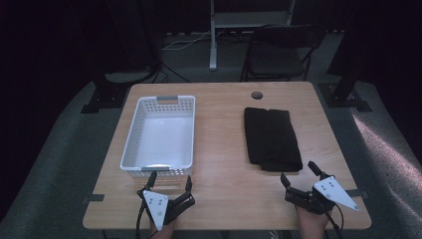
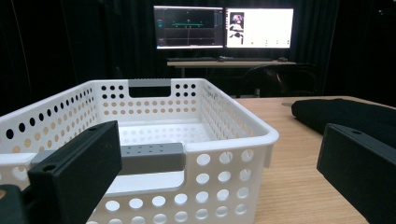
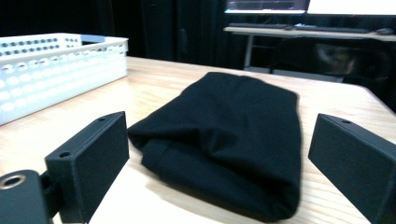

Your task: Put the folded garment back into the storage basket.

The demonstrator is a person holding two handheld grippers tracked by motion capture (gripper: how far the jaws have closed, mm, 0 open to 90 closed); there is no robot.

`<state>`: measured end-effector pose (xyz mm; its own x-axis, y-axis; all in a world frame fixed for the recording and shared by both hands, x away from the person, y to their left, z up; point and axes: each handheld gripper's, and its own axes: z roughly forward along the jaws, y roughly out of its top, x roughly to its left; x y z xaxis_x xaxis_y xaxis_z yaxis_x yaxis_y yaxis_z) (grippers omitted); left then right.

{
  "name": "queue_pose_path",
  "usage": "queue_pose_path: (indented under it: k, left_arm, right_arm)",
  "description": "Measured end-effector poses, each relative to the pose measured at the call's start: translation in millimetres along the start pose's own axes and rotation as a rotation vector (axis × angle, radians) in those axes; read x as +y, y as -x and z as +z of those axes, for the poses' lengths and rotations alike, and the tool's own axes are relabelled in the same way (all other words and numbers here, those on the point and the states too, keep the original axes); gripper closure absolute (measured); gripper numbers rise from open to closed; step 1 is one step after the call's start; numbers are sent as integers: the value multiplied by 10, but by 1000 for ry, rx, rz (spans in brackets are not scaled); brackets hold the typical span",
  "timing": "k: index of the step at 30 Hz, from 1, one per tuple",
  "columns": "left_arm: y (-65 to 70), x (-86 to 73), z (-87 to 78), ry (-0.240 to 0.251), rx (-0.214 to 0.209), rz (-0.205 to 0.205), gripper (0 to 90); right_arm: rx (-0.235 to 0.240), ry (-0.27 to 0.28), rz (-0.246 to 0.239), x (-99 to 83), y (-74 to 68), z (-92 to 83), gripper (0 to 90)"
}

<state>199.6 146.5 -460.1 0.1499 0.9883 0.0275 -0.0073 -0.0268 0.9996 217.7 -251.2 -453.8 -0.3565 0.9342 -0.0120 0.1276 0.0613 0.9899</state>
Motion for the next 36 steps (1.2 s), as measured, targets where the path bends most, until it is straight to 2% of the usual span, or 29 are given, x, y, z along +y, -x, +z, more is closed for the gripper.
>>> queue_pose_path:
  k: [9, 14, 16, 26, 36]
  left_arm:
    - [-2, -1, -5, 3, -5, 1, 8]
    - [-5, -3, -8, 7, -8, 0, 8]
    - [-6, -3, -9, 7, -8, 0, 8]
    - [-4, -2, -7, 5, -4, 0, 8]
    - [-4, -3, -9, 9, -3, -1, 7]
  right_arm:
    - [10, -14, 8, -9, 10, 9, 45]
    - [22, -42, 3, -7, -2, 40, 46]
    - [31, -59, 15, -1, -5, 51, 46]
    - [12, -47, 4, 6, -22, 36, 47]
    - [8, -22, 49, 44, 49, -23, 46]
